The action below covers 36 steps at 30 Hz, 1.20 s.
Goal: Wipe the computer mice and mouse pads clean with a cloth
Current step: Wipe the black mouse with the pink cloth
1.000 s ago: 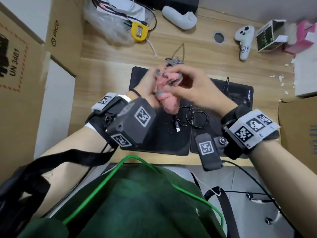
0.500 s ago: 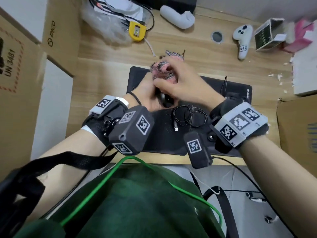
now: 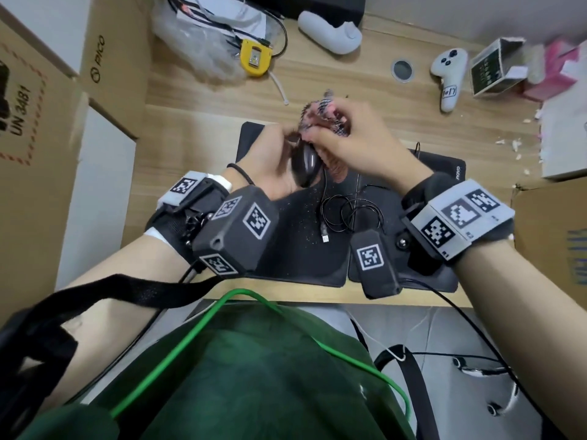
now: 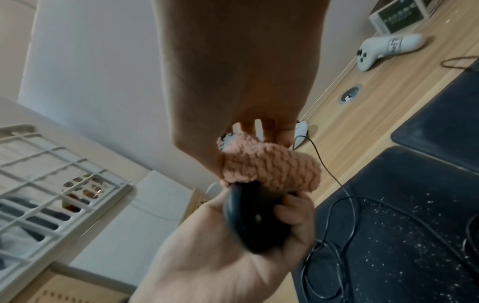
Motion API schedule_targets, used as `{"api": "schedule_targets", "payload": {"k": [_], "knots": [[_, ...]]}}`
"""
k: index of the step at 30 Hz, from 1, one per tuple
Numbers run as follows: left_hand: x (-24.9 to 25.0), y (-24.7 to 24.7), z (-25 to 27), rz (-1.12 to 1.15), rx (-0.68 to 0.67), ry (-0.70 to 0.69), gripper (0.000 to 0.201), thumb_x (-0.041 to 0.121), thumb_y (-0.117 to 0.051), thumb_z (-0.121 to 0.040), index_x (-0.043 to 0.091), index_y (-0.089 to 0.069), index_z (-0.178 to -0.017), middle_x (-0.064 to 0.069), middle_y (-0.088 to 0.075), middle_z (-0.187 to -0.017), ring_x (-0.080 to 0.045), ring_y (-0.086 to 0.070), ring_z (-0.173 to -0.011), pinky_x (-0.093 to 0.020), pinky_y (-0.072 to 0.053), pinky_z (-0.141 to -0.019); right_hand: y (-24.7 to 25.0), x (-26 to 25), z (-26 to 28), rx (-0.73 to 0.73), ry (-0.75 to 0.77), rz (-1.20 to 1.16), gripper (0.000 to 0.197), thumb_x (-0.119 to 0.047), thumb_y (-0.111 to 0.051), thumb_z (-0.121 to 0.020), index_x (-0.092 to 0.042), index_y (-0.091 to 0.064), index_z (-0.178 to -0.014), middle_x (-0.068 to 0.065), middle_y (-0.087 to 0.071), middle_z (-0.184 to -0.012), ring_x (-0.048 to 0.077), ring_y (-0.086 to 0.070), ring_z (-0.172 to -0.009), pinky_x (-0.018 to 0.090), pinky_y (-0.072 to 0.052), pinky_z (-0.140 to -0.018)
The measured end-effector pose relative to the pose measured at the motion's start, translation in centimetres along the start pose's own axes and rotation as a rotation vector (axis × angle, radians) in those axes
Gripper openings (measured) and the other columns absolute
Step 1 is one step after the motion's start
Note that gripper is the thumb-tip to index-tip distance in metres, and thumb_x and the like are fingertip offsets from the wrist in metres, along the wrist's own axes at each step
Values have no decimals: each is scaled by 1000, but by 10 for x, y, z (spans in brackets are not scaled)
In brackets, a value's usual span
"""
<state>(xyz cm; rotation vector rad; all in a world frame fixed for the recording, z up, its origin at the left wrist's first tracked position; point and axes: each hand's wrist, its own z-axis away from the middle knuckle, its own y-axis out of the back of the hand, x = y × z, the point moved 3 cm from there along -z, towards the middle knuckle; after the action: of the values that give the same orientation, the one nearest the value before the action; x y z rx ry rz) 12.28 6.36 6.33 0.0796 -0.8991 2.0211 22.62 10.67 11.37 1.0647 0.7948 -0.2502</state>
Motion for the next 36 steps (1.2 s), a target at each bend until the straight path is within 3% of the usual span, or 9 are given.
{"api": "schedule_targets", "payload": {"k": [8,12,18,22,24,27,31,33,36], "knots": [[-3,0,2,103,-70,-38,37,32,-35,-96,9,-62,-85,-7,-69,-71,-19,-68,-62,-25,-56,-54,-16,-19,23,-97,193,19,22,-28,-65,-80,-12,-66,-95,9,-63,-96,20,-55,-89,25,-42,-83],[-1,4,9,4,-54,-80,28,26,-42,-95,10,-62,-83,-6,-66,-69,-21,-64,-58,-31,-56,-63,0,0,11,36,7,-63,17,-29,-68,-81,-15,-67,-89,6,-71,-94,22,-66,-89,31,-51,-86],[-6,-3,10,39,-64,-14,37,35,-28,-99,9,-53,-107,-16,-62,-92,-32,-62,-80,-41,-52,-75,5,14,6,150,-129,-37,6,-24,-64,-86,-24,-63,-91,-4,-67,-91,18,-61,-92,27,-47,-82],[-7,4,8,121,-14,57,41,26,-26,-100,3,-58,-88,-15,-67,-68,-24,-67,-54,-33,-57,-50,-21,-4,27,-72,80,46,21,-26,-67,-80,-8,-65,-90,10,-67,-95,24,-58,-92,36,-44,-88],[-10,8,8,109,3,71,41,25,-27,-98,3,-59,-87,-15,-67,-72,-24,-67,-55,-32,-57,-50,-22,-7,31,-154,133,35,19,-25,-69,-81,-11,-68,-94,9,-69,-94,24,-62,-90,35,-47,-86],[-14,4,11,66,-27,69,31,26,-30,-97,9,-57,-97,-14,-63,-90,-27,-62,-73,-36,-56,-66,-3,9,17,-51,-22,-114,7,-23,-70,-85,-26,-64,-86,2,-71,-100,20,-66,-94,36,-50,-93],[-11,-3,14,63,-46,71,27,27,-37,-96,9,-57,-97,-15,-63,-88,-30,-59,-76,-32,-51,-65,11,23,3,110,-179,-191,12,-23,-65,-89,-21,-60,-100,-3,-66,-101,16,-62,-100,33,-47,-97],[-8,-3,12,85,-3,63,27,26,-36,-95,10,-57,-93,-13,-63,-85,-28,-60,-72,-32,-52,-64,3,13,9,134,-147,-206,9,-20,-64,-89,-18,-61,-97,1,-68,-96,16,-63,-90,24,-48,-86],[-4,3,11,106,33,39,40,23,-31,-98,6,-62,-78,-12,-67,-67,-24,-66,-52,-31,-56,-47,-20,-12,26,-9,27,-177,2,-13,-66,-84,-13,-64,-86,15,-70,-96,20,-62,-81,29,-50,-80]]}}
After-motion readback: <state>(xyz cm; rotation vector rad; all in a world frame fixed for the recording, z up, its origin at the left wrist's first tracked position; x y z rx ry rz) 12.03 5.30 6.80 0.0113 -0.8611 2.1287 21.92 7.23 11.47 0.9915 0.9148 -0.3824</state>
